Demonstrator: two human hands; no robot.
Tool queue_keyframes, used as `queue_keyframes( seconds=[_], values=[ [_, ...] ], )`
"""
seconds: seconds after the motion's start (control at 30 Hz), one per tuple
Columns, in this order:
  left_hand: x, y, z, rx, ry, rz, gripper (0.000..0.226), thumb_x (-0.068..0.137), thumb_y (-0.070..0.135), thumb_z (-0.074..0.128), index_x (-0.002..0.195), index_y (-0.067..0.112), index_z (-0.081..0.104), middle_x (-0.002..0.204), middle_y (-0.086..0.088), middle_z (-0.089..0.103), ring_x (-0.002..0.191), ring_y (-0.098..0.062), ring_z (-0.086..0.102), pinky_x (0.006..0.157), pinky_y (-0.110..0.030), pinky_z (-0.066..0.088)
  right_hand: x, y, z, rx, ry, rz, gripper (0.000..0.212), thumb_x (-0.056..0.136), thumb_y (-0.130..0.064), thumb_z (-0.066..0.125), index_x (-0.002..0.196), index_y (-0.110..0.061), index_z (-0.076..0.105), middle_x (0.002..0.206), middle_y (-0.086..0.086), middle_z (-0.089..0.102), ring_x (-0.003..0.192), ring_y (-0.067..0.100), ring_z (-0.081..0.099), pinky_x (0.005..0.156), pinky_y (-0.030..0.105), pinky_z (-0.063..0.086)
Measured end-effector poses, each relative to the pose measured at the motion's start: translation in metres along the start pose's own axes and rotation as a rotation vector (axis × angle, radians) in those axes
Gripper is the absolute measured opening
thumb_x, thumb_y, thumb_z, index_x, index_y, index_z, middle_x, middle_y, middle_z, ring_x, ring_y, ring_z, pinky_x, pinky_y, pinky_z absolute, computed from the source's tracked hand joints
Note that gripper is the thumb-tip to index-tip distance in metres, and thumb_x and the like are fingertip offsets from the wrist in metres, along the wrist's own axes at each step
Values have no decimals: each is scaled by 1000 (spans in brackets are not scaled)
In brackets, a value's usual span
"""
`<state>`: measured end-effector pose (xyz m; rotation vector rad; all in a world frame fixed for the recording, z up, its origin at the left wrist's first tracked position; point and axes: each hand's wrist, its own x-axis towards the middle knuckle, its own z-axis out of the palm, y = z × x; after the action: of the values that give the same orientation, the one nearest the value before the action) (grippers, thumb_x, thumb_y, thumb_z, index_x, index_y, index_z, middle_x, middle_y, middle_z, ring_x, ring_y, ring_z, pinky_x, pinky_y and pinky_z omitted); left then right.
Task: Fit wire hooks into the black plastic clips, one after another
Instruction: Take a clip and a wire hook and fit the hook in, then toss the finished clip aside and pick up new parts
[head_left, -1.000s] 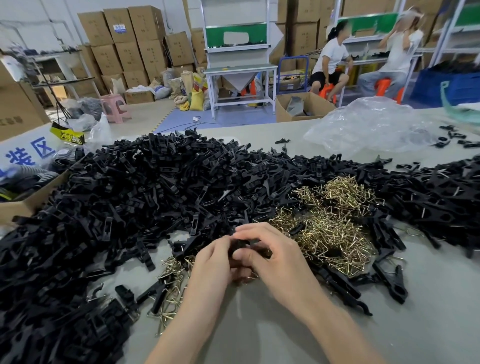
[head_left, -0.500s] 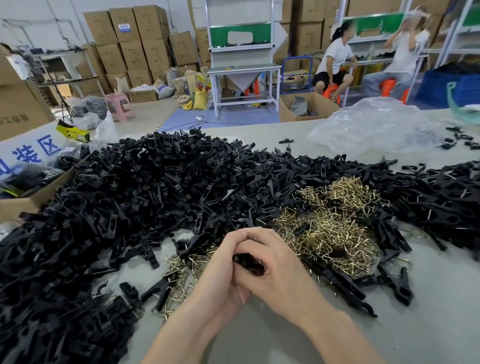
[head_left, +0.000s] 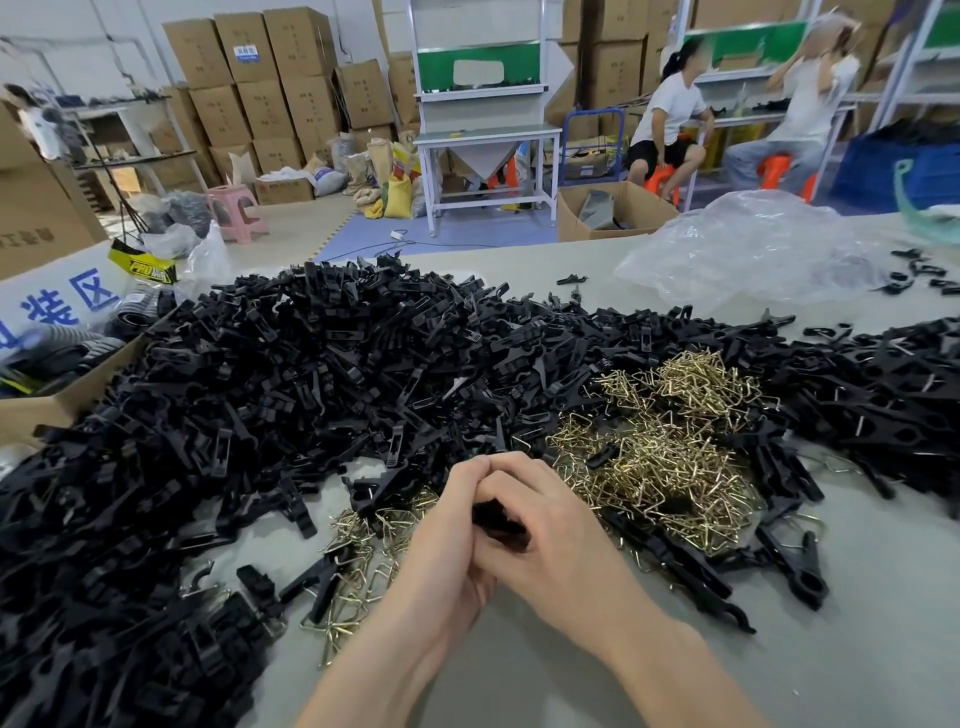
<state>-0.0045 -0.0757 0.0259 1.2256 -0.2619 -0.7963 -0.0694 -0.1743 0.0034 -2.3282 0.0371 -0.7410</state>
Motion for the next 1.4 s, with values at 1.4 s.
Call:
queue_keyframes(
  seconds=[1.4],
  values=[
    [14,-2,-51,1479,655,575,13,93,21,65,105,15,68,99,-4,68,103,-33,59,93,-49,43,-5,16,-12,182,151,354,34,104,-17,51,121,-46,61,108,-26,63,102,-1,60,82,10,44]
  ],
)
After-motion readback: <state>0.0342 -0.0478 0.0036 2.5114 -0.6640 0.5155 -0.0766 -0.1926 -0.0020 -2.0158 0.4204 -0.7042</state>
